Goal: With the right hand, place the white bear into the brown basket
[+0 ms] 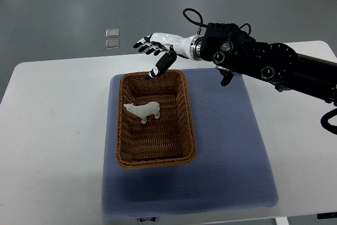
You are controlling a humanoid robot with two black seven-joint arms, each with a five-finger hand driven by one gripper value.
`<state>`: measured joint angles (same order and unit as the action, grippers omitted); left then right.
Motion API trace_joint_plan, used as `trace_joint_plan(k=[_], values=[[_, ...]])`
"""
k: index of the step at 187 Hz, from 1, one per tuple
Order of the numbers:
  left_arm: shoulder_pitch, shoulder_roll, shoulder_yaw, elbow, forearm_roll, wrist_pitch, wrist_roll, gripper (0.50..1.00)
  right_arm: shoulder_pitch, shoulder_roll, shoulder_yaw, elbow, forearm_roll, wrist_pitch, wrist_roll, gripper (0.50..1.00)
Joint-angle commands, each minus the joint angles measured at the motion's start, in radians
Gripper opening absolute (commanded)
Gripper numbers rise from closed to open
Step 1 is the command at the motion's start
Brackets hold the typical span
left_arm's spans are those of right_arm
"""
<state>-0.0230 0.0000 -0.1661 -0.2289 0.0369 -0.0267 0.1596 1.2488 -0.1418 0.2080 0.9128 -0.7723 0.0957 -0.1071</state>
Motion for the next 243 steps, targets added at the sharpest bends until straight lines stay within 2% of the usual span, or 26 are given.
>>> trace_joint_plan(k=[1,27,59,68,98,118,142,162,190,204,225,243], values=[[0.000,0.000,0.000,0.000,0.000,0.001,0.000,1.000,-0.080,-0.019,0.148,-0.003,0.033,-0.014,0.001,0.885],[0.000,0.000,-0.001,0.000,0.000,0.001,0.000,1.000,-0.207,-0.009,0.382,-0.012,0.064,-0.074,0.001,0.885],[0.000,0.000,-0.001,-0.001,0.001,0.001,0.000,1.000,-0.336,0.010,0.610,-0.014,0.067,-0.102,0.001,0.895],[0.000,0.000,-0.001,-0.003,0.001,0.001,0.000,1.000,-0.368,0.021,0.671,-0.015,0.070,-0.120,0.000,0.923],[0.000,0.000,-0.001,-0.004,0.001,-0.001,0.000,1.000,-0.420,0.073,0.772,-0.034,0.125,-0.232,-0.002,0.926],[0.000,0.000,-0.001,-0.004,0.001,0.001,0.000,1.000,-0.443,0.082,0.815,-0.038,0.240,-0.229,0.000,0.926],[0.000,0.000,-0.001,-0.004,0.001,-0.001,0.000,1.000,-0.463,0.082,0.858,-0.048,0.478,-0.185,0.000,0.926],[0.000,0.000,-0.001,-0.004,0.001,-0.001,0.002,1.000,-0.477,0.077,0.873,-0.089,0.610,-0.111,0.009,0.926],[0.000,0.000,-0.001,-0.004,0.001,-0.001,0.002,1.000,-0.512,0.076,0.912,-0.186,0.674,0.117,0.067,0.926],[0.000,0.000,-0.001,-0.004,0.001,-0.001,0.002,1.000,-0.528,0.080,0.942,-0.238,0.680,0.193,0.122,0.928],[0.000,0.000,-0.001,-0.004,0.001,-0.001,0.002,1.000,-0.540,0.084,0.958,-0.288,0.682,0.223,0.221,0.928],[0.000,0.000,-0.001,-0.006,0.001,-0.001,0.002,1.000,-0.552,0.087,0.958,-0.296,0.692,0.223,0.253,0.928]])
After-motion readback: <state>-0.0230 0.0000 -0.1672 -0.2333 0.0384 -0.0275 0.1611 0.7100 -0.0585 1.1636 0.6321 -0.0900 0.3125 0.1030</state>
